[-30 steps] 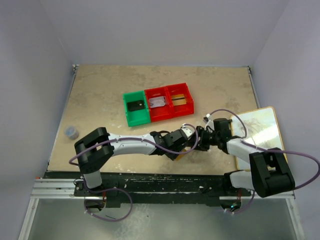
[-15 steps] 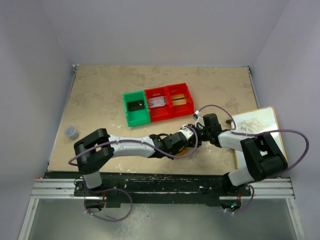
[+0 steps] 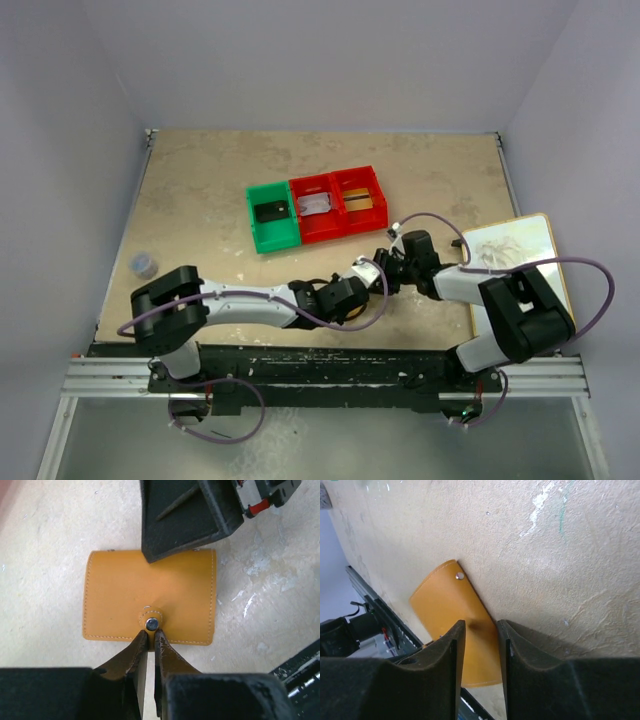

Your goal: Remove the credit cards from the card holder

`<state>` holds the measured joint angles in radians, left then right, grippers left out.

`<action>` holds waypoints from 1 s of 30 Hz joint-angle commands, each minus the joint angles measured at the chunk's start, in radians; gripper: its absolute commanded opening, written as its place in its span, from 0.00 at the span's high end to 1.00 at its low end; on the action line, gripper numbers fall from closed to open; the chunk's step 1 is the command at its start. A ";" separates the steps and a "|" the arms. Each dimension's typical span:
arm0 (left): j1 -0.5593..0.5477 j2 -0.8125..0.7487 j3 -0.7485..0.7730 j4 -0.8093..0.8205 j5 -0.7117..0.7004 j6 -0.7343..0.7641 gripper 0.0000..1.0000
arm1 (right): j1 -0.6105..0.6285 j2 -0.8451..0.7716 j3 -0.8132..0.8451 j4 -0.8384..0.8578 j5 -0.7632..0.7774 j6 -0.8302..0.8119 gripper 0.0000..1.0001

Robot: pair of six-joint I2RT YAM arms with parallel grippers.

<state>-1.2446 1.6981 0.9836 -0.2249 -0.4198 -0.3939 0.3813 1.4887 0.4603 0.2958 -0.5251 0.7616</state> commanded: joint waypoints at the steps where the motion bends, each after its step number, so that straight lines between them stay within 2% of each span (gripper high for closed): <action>1: -0.010 -0.139 -0.070 0.062 -0.075 -0.075 0.79 | 0.007 -0.042 -0.043 -0.074 0.152 -0.009 0.61; 3: -0.008 -0.180 -0.119 0.104 -0.066 -0.102 0.70 | 0.007 -0.093 -0.043 -0.082 0.160 -0.011 0.58; 6: -0.009 -0.197 -0.157 0.123 -0.065 -0.155 0.67 | 0.007 -0.157 -0.032 -0.107 0.166 -0.025 0.55; 10: -0.008 -0.220 -0.197 0.129 -0.104 -0.271 0.69 | 0.007 -0.237 -0.020 -0.127 0.132 -0.048 0.54; 14: -0.009 -0.367 -0.301 0.193 -0.152 -0.423 0.60 | 0.007 -0.323 -0.025 -0.139 0.101 -0.053 0.53; 16: -0.009 -0.445 -0.344 0.194 -0.181 -0.487 0.51 | 0.008 -0.362 -0.038 -0.137 0.081 -0.045 0.51; 18: -0.009 -0.512 -0.364 0.152 -0.216 -0.544 0.46 | 0.008 -0.406 -0.058 -0.128 0.054 -0.030 0.51; 20: -0.009 -0.567 -0.351 0.056 -0.254 -0.600 0.38 | 0.008 -0.448 -0.080 -0.123 0.042 -0.012 0.50; 24: -0.009 -0.635 -0.319 -0.146 -0.301 -0.722 0.29 | 0.008 -0.515 -0.098 -0.139 0.004 0.003 0.49; 30: -0.008 -0.721 -0.369 -0.210 -0.284 -0.889 0.21 | 0.014 -0.620 -0.092 -0.171 -0.020 0.011 0.50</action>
<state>-1.2522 1.0199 0.6296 -0.3618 -0.6685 -1.1183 0.3882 0.9306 0.3527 0.1452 -0.5041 0.7593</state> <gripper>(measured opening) 0.780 0.506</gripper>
